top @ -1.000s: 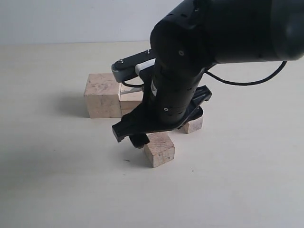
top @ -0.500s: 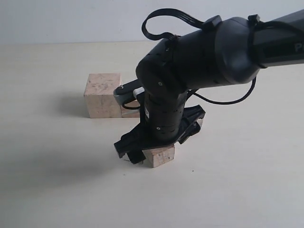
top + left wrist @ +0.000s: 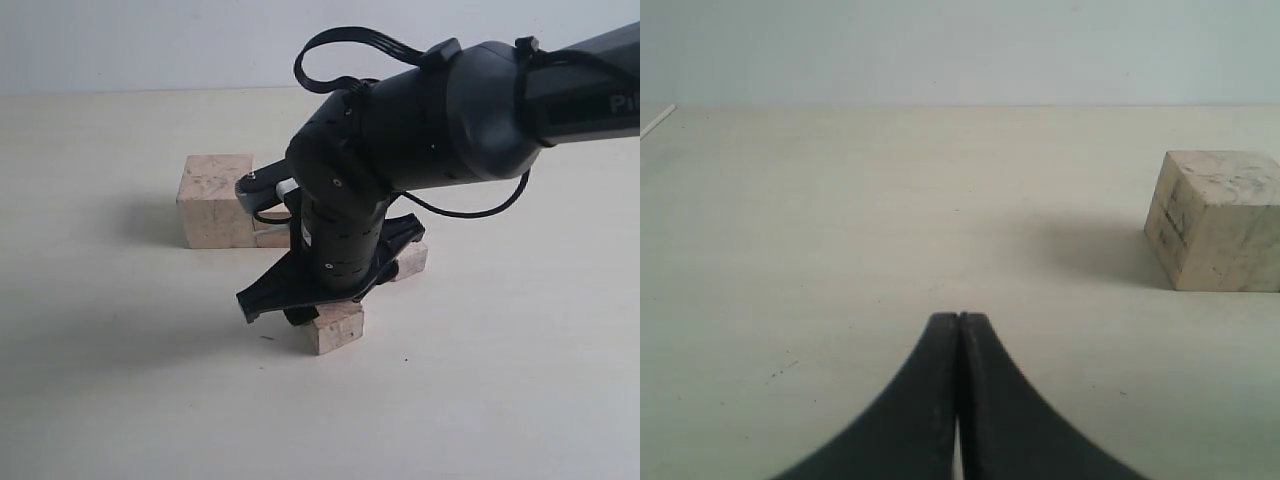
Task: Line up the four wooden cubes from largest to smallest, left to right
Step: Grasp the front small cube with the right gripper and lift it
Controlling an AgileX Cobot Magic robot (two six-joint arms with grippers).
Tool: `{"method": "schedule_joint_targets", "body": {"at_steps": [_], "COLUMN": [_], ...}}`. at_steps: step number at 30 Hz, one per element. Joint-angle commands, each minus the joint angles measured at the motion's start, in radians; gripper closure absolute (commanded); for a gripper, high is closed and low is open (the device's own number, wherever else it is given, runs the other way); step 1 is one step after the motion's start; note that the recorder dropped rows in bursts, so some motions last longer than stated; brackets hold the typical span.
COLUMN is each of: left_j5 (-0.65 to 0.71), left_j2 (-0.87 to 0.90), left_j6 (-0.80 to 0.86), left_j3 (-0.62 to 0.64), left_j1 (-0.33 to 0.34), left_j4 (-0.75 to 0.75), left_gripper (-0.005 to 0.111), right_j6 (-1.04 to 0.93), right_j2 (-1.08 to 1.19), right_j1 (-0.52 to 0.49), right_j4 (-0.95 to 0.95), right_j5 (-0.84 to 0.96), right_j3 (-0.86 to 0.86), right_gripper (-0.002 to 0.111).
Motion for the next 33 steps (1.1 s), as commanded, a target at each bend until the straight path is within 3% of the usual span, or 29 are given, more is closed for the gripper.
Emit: {"method": "schedule_joint_targets", "body": {"at_steps": [1, 16, 22, 25, 28, 29, 33], "left_j5": [-0.010, -0.010, -0.010, -0.010, -0.010, -0.010, -0.010], "left_j2": [-0.006, -0.006, -0.006, -0.006, -0.006, -0.006, -0.006], "left_j6": [-0.007, -0.005, -0.005, -0.005, -0.005, -0.005, -0.005], "left_j3": [0.003, 0.003, 0.003, 0.003, 0.003, 0.003, 0.003], "left_j1": [-0.005, -0.005, -0.005, -0.005, -0.005, -0.005, -0.005], "left_j4": [0.002, 0.002, 0.002, 0.002, 0.002, 0.002, 0.002], "left_gripper": [0.107, 0.107, 0.107, 0.107, 0.107, 0.107, 0.107], "right_j6": [0.001, 0.001, -0.001, -0.007, -0.081, -0.122, -0.325], "right_j2": [0.001, 0.024, 0.056, 0.056, 0.032, 0.018, -0.054], "right_j1": [0.001, 0.001, 0.001, 0.001, 0.001, 0.001, -0.001], "right_j4": [-0.009, -0.009, -0.009, -0.009, 0.000, 0.001, 0.019], "right_j5": [0.001, 0.024, 0.024, 0.031, 0.044, 0.056, 0.143], "right_j3": [0.001, 0.001, 0.001, -0.001, -0.001, -0.001, -0.001], "right_gripper": [0.051, 0.051, 0.043, 0.062, 0.103, 0.108, 0.108]}}
